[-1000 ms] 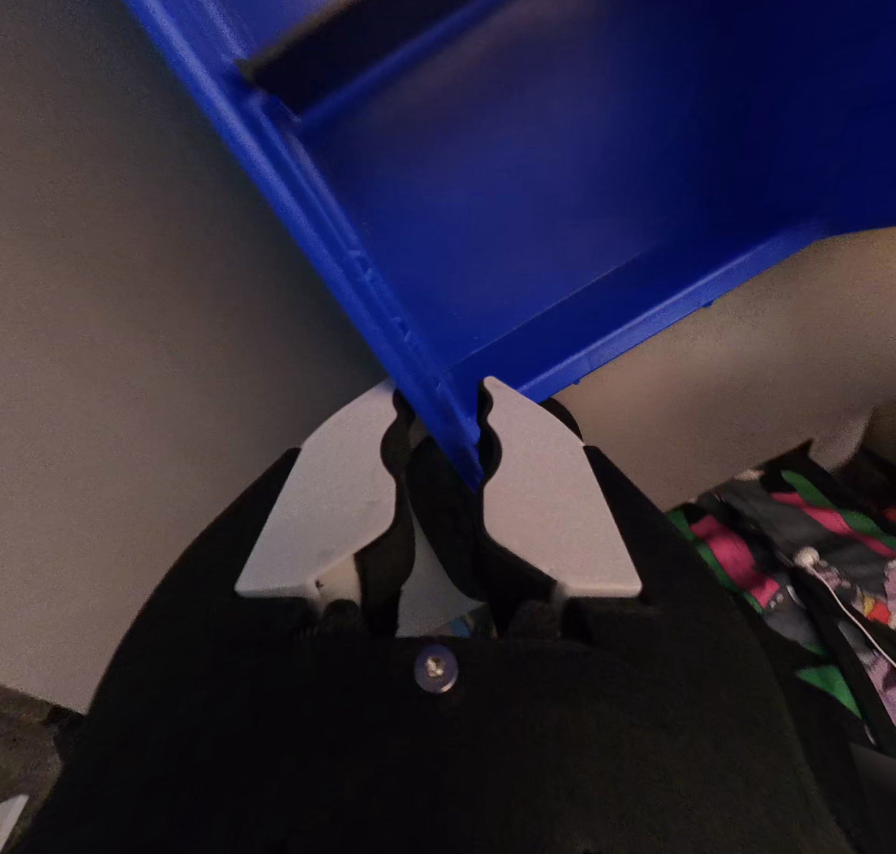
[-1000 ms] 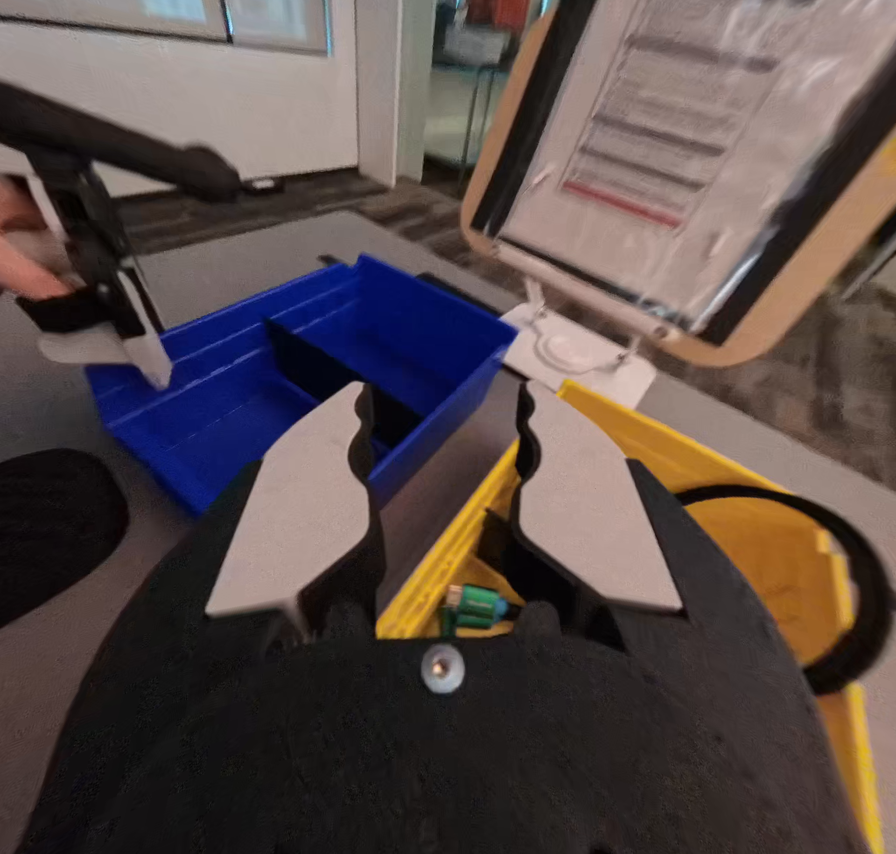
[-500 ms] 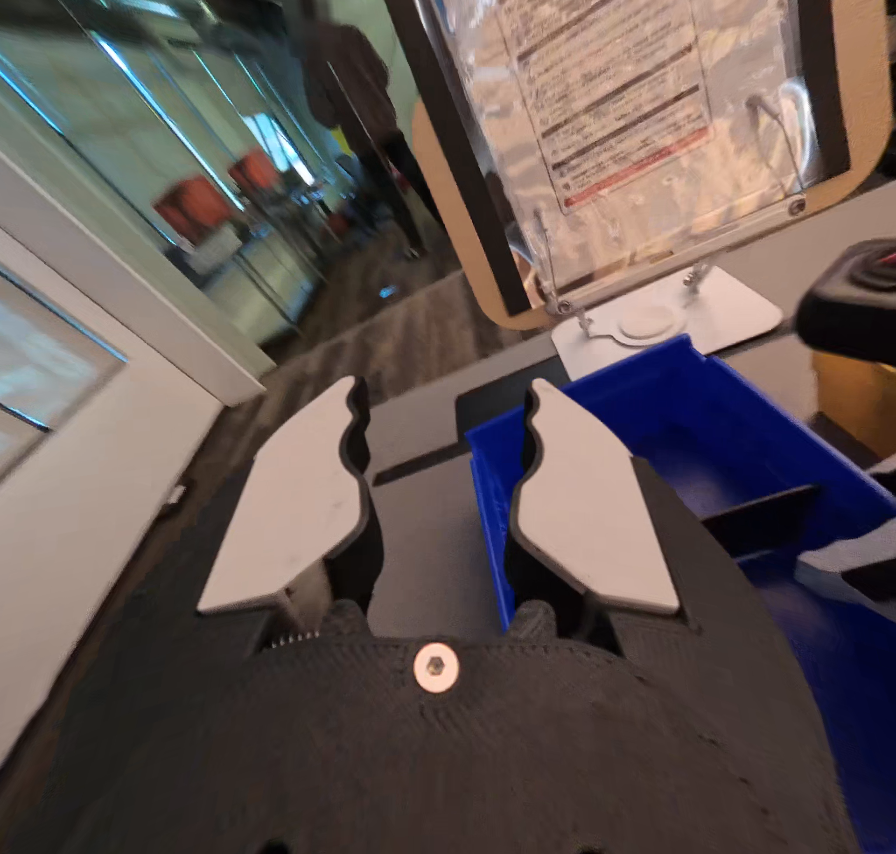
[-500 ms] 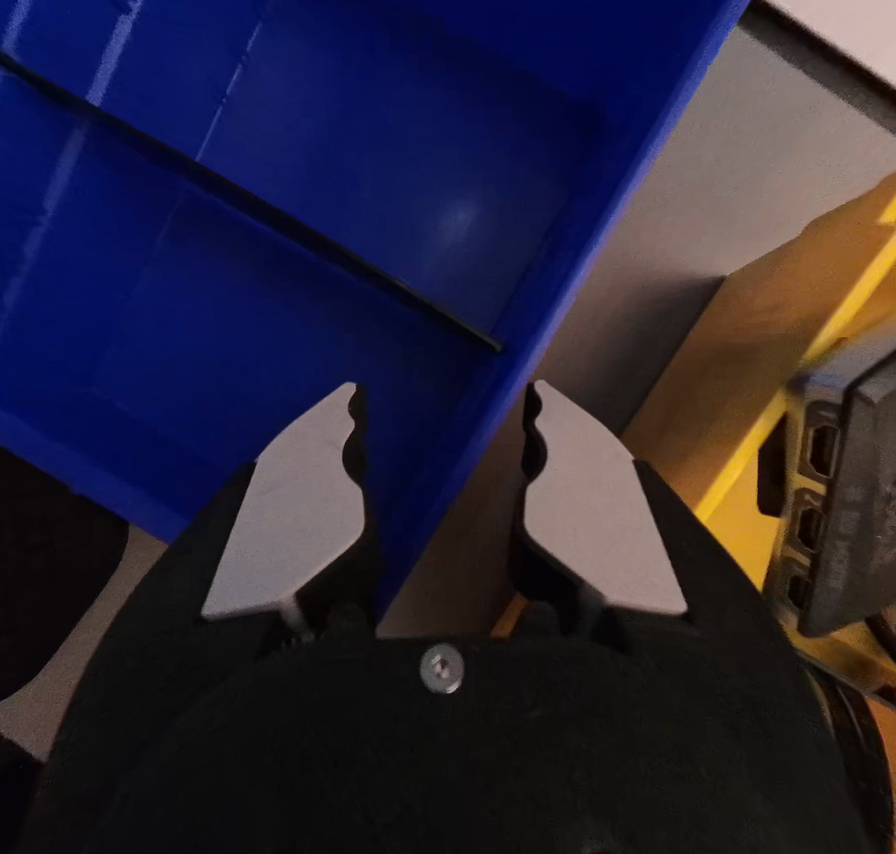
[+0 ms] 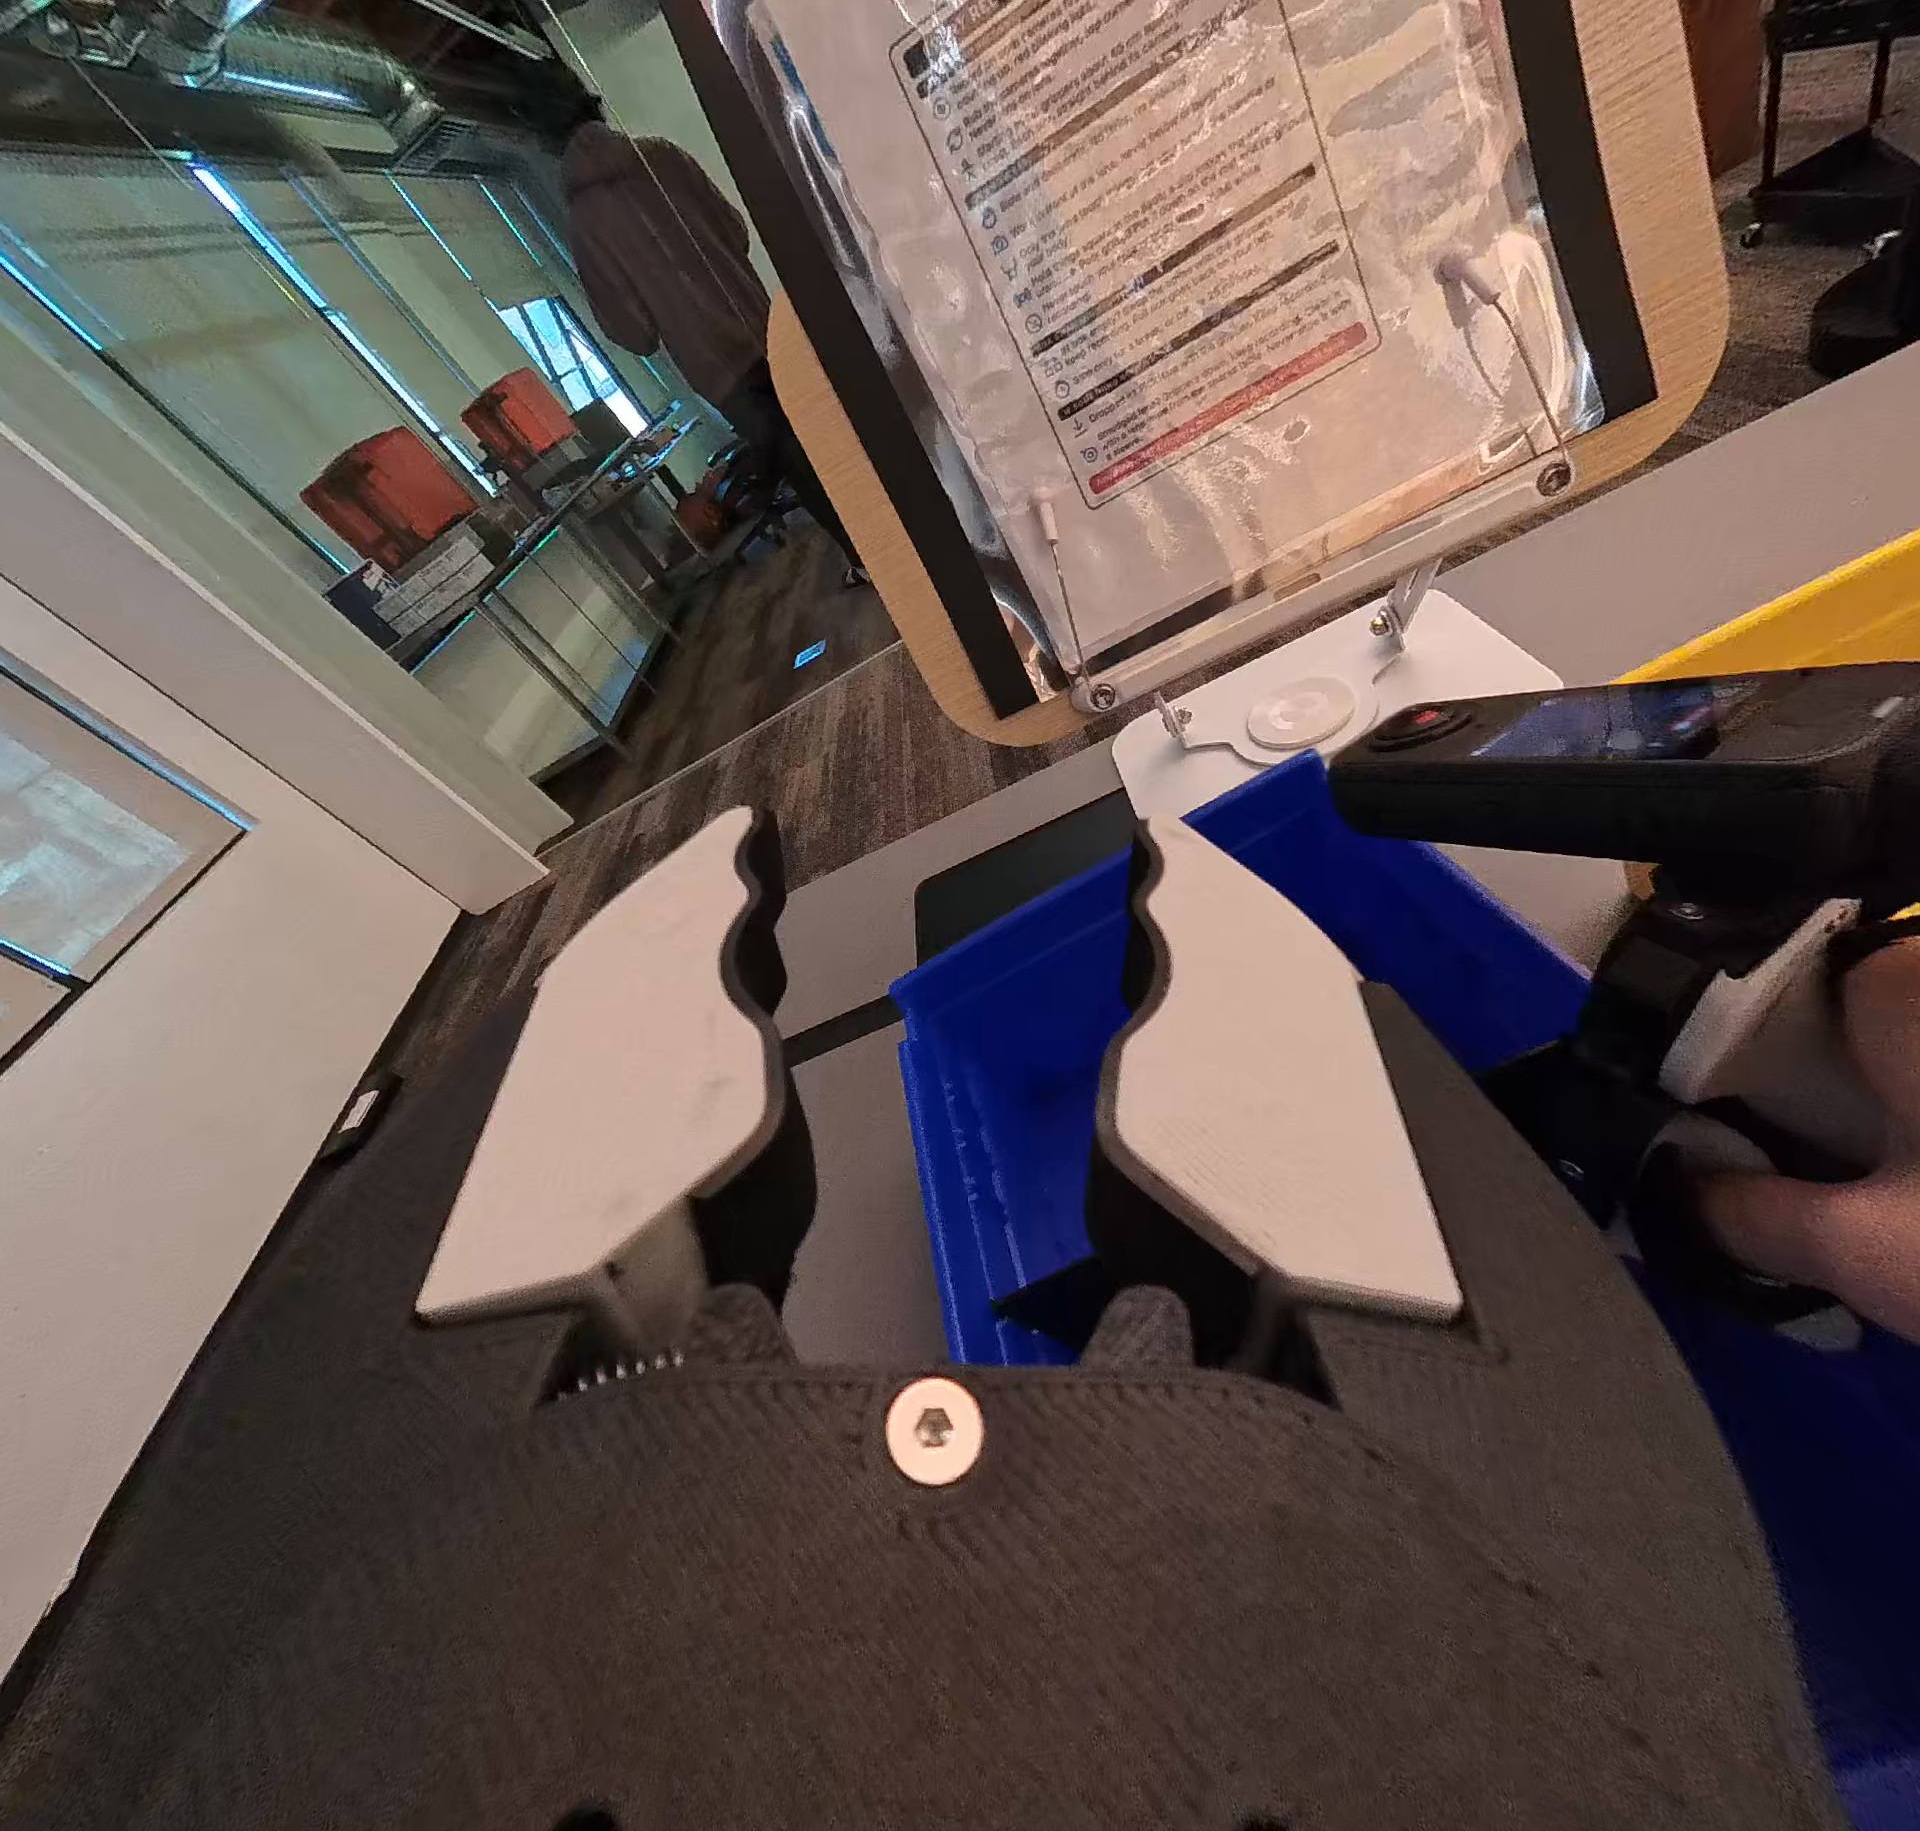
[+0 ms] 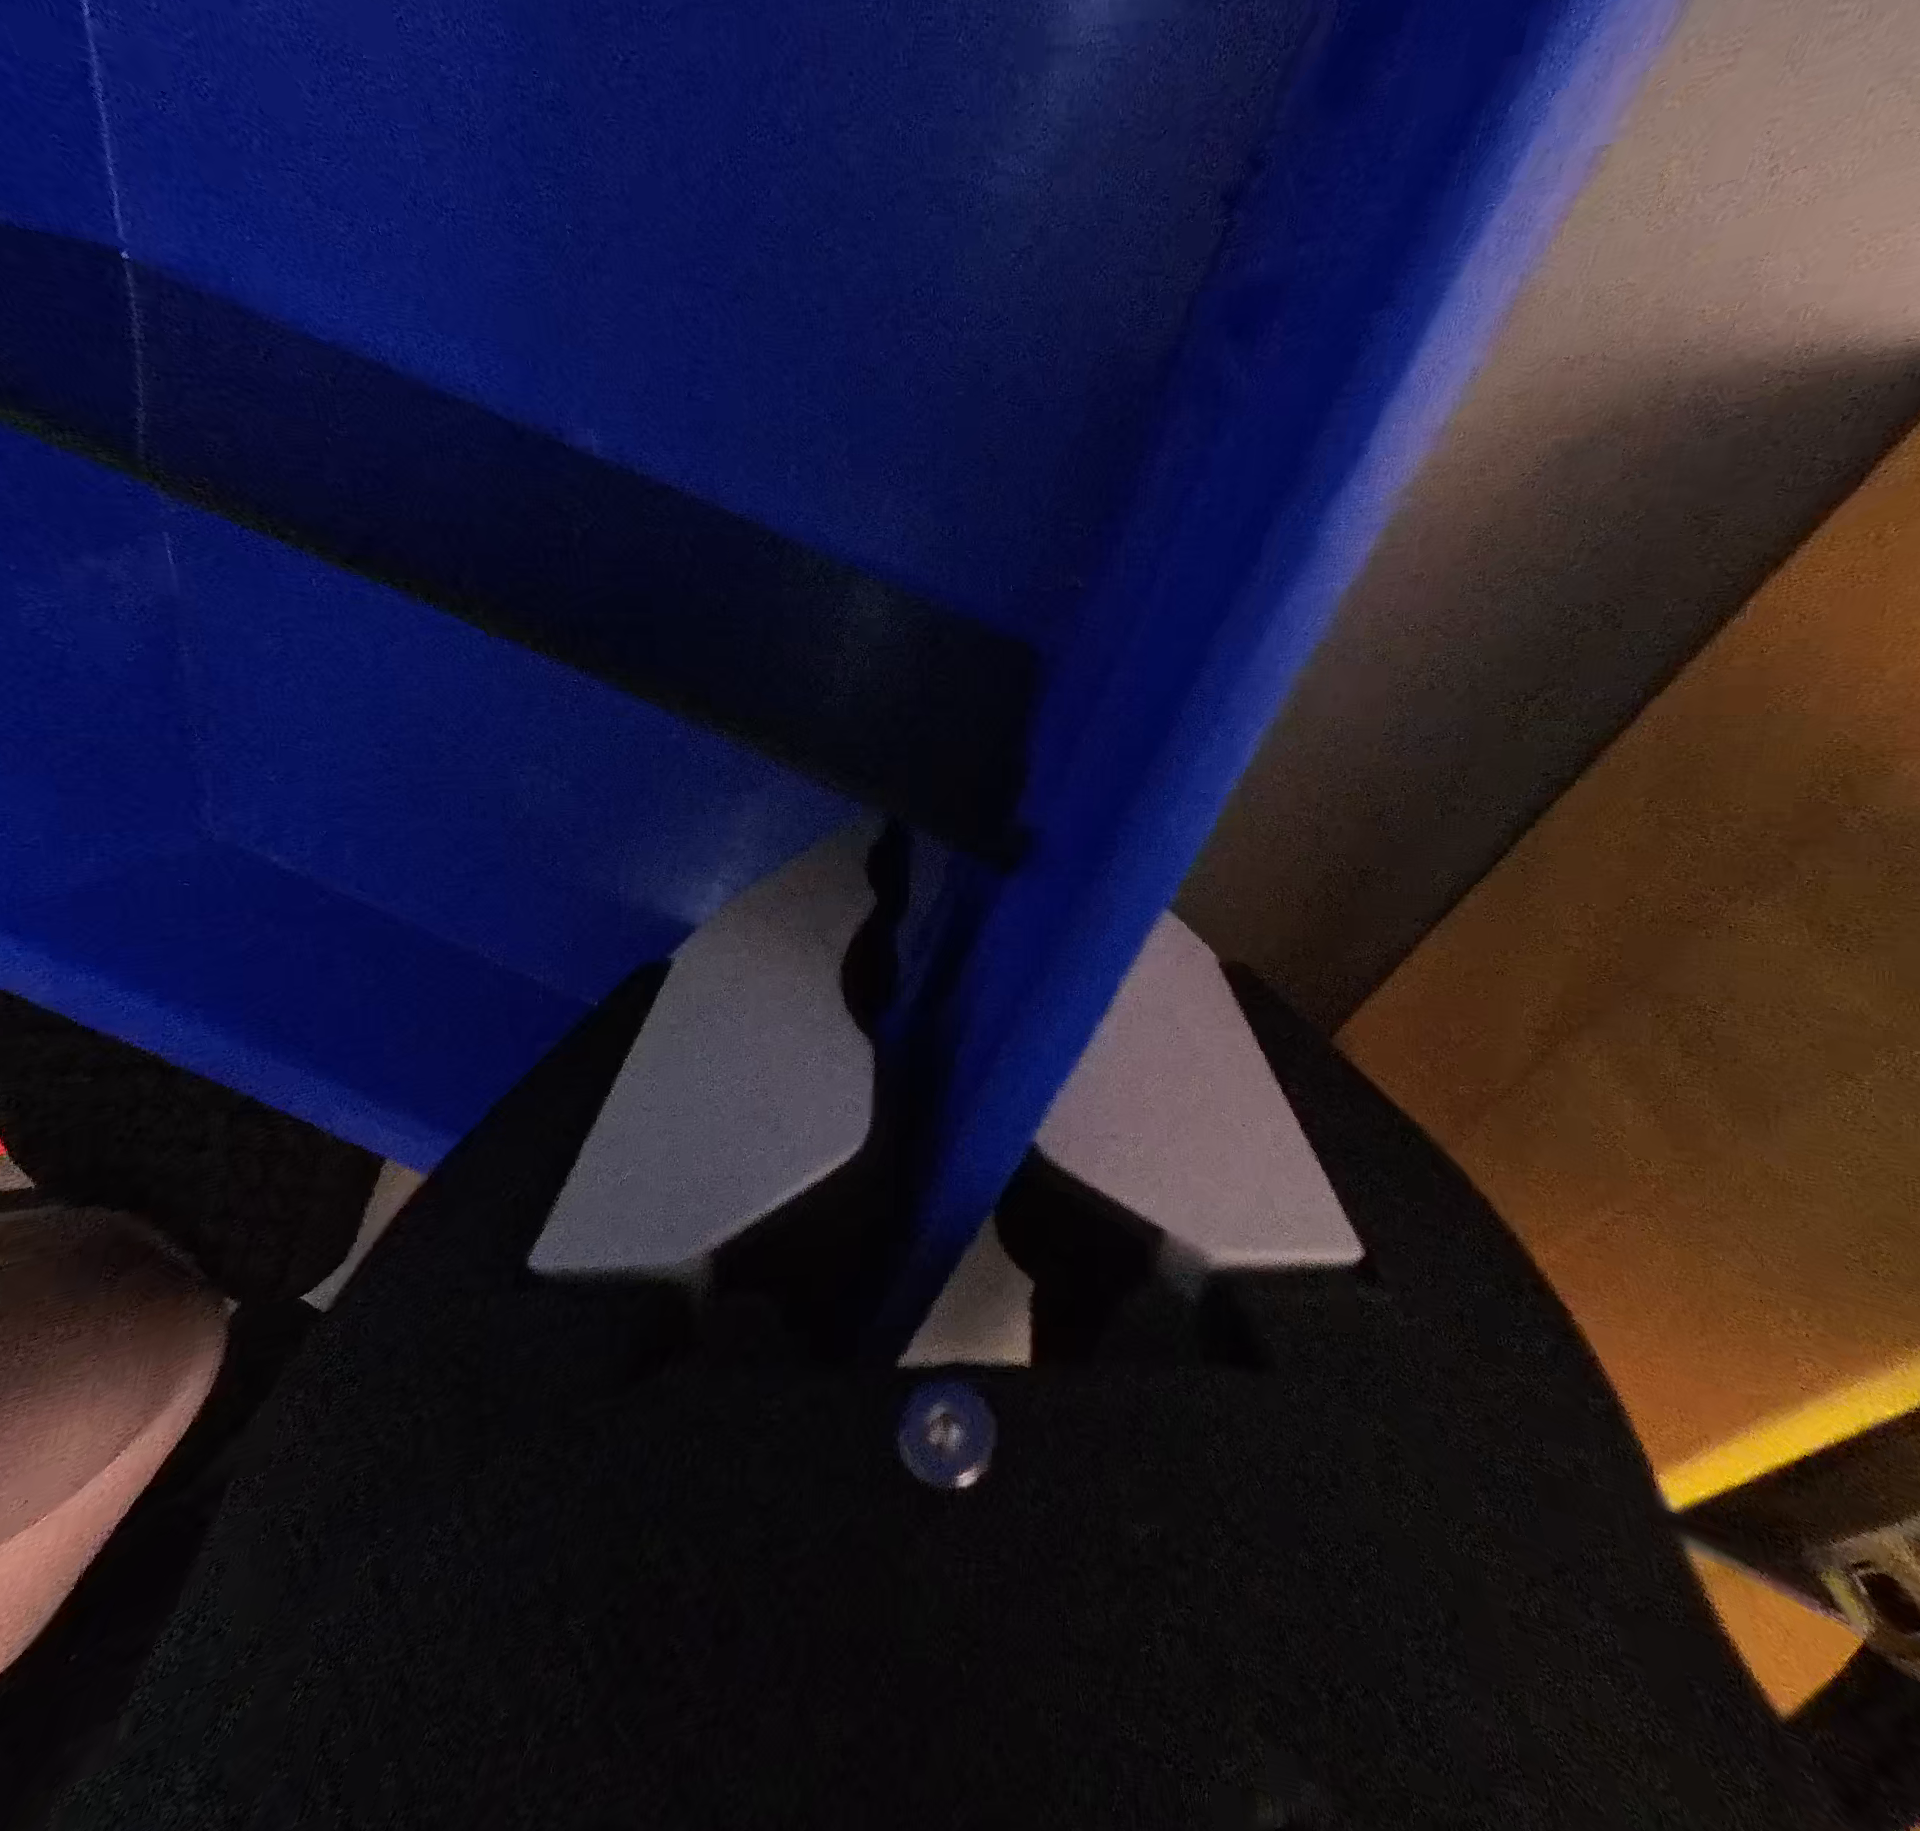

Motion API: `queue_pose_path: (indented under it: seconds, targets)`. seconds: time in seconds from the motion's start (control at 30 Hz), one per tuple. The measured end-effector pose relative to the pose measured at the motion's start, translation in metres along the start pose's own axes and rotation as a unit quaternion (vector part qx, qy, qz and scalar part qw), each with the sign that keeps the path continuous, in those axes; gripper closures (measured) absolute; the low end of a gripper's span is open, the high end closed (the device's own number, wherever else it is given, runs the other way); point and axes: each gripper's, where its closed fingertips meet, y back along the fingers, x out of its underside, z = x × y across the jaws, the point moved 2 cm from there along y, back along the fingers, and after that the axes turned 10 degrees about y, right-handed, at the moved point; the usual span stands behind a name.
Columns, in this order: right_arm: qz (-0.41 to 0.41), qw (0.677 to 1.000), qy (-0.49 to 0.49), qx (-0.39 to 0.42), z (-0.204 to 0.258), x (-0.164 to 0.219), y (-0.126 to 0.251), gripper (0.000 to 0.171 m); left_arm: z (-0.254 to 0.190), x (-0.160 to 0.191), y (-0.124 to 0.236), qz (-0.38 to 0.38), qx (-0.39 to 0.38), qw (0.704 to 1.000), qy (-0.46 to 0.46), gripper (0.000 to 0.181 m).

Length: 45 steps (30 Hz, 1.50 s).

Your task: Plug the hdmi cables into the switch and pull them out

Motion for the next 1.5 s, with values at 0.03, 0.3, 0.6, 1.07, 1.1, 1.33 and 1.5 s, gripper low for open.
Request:
queue_pose_path:
  seconds: [0.03,0.3,0.6,1.07,1.1,1.33,1.5]
  targets:
    - [0.001,1.0,0.001,0.001,-0.001,-0.001,0.0,0.155,0.0,0.0,0.0,0.0,0.001,1.0,0.0,0.118]
    - [-0.007,0.997,0.002,-0.081,0.016,-0.013,0.018,0.158,0.014,-0.033,0.047,-0.04,0.016,0.998,0.039,0.115]
    - [-0.123,0.985,0.046,-0.108,-0.004,-0.029,0.203,0.16,0.027,-0.102,0.181,-0.238,0.22,0.916,0.235,0.117]
    - [-0.19,0.95,-0.231,0.088,-0.292,0.225,0.258,0.161,-0.174,0.065,0.006,0.282,0.473,0.785,0.284,0.101]
    - [-0.179,0.947,-0.251,0.088,-0.304,0.249,0.247,0.161,-0.185,0.077,0.003,0.299,0.464,0.79,0.265,0.097]
    - [-0.165,0.927,-0.337,0.016,-0.337,0.341,0.184,0.164,-0.233,0.118,0.007,0.381,0.476,0.768,0.197,0.101]
    - [-0.162,0.93,-0.33,0.031,-0.343,0.359,0.17,0.164,-0.218,0.12,0.005,0.397,0.485,0.764,0.154,0.115]
